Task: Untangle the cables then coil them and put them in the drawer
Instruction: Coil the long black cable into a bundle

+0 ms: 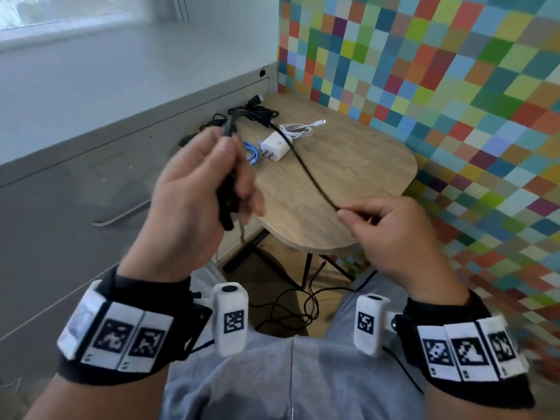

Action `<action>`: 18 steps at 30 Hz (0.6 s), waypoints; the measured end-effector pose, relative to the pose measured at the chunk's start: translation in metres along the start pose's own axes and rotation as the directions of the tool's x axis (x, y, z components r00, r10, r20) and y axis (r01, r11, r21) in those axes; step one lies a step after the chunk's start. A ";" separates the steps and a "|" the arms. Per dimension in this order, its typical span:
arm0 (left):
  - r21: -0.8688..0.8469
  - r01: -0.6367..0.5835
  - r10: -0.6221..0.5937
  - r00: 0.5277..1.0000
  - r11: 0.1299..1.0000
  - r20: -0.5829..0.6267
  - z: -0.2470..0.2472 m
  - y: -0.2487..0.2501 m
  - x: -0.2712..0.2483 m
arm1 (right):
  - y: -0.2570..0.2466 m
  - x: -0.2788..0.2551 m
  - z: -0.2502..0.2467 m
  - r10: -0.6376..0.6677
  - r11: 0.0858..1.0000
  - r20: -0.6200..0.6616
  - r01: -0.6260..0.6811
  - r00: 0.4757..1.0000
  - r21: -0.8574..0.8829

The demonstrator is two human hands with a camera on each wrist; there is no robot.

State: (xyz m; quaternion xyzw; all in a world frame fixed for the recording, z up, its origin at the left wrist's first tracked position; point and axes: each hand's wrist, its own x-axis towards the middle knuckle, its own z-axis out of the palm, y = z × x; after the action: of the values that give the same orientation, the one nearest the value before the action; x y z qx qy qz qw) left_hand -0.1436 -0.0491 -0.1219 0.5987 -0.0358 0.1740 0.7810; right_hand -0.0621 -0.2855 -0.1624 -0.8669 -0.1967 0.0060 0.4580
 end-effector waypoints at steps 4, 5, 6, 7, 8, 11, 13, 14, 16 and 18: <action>0.282 -0.015 -0.025 0.990 0.959 0.137 0.020 -0.014 -0.005 | -0.025 -0.010 0.018 -0.025 0.977 0.285 0.084 0.958 -0.197; 0.304 -0.023 -0.028 0.986 0.953 0.164 0.024 -0.016 -0.007 | -0.031 -0.012 0.021 -0.055 0.973 0.336 0.126 0.940 -0.193; 0.319 -0.030 -0.032 0.982 0.947 0.186 0.027 -0.018 -0.008 | -0.037 -0.014 0.023 -0.083 0.972 0.375 0.159 0.923 -0.176; 0.347 -0.039 -0.033 0.979 0.937 0.199 0.029 -0.019 -0.009 | -0.040 -0.016 0.024 -0.108 0.973 0.398 0.180 0.911 -0.148; 0.399 -0.052 -0.035 0.978 0.915 0.207 0.029 -0.020 -0.009 | -0.042 -0.016 0.023 -0.126 0.978 0.402 0.182 0.907 -0.104; 0.577 -0.077 -0.069 0.971 0.813 0.228 0.025 -0.021 -0.010 | -0.037 -0.016 0.014 -0.135 0.990 0.373 0.113 0.918 0.081; 0.645 -0.096 -0.085 0.966 0.758 0.243 0.026 -0.017 -0.011 | -0.033 -0.017 0.011 -0.143 0.986 0.363 0.102 0.921 0.129; 0.680 -0.111 -0.086 0.964 0.725 0.250 0.027 -0.015 -0.011 | -0.032 -0.018 0.010 -0.151 0.984 0.347 0.107 0.926 0.145; 0.767 -0.162 -0.075 0.962 0.621 0.264 0.029 -0.015 -0.010 | -0.031 -0.017 0.007 -0.177 0.976 0.272 0.133 0.946 0.174; 0.839 -0.169 -0.118 0.957 0.518 0.266 0.031 -0.017 -0.010 | -0.032 -0.017 0.003 -0.212 0.968 0.200 0.177 0.957 0.177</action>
State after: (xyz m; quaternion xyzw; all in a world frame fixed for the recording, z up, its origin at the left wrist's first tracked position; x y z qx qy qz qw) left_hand -0.1429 -0.0842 -0.1316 0.9224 -0.0685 0.0909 0.3692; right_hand -0.0887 -0.2726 -0.1413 -0.7986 -0.3292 0.0711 0.4988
